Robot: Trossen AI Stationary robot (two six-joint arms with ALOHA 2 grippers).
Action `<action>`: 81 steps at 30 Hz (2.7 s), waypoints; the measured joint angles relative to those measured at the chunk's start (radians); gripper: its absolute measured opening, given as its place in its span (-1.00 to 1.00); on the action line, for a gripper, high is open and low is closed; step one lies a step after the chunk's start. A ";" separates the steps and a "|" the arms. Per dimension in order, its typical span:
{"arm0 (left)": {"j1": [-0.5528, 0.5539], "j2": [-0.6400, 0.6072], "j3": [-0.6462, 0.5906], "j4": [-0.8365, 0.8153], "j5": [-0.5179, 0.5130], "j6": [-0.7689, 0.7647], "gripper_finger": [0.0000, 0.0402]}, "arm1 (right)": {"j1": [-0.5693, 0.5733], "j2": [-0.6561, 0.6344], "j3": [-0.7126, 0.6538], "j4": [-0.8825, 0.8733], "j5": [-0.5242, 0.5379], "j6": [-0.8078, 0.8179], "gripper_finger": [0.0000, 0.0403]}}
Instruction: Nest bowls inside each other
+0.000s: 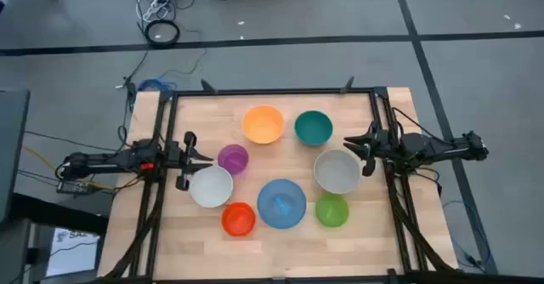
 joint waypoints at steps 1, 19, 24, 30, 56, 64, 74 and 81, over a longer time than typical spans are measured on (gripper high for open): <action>0.000 0.000 0.000 0.000 0.000 0.000 -0.64 | 0.000 0.000 0.000 0.000 0.000 0.000 -0.59; 0.000 0.000 0.000 0.000 0.000 0.000 -0.64 | 0.000 0.000 0.000 0.000 0.000 0.000 -0.59; 0.000 0.000 0.000 0.000 0.000 0.000 -0.64 | 0.000 0.000 0.000 0.000 0.000 0.000 -0.59; 0.000 0.000 0.000 0.000 0.000 0.000 -0.64 | 0.000 0.000 0.000 0.000 0.000 0.000 -0.59; 0.006 0.000 0.000 0.541 -0.456 -0.329 -0.64 | -0.009 -0.001 0.000 0.708 0.269 0.299 -0.59; 0.005 0.000 0.000 0.838 -0.425 -0.555 -0.64 | -0.009 0.000 0.000 0.750 0.201 0.500 -0.59; 0.004 0.000 0.036 0.818 -0.421 -0.594 -0.64 | -0.024 0.000 0.008 0.940 0.293 0.477 -0.59; 0.000 0.205 0.386 0.221 -0.395 -0.707 -0.64 | -0.017 0.115 0.271 0.753 0.101 0.109 -0.59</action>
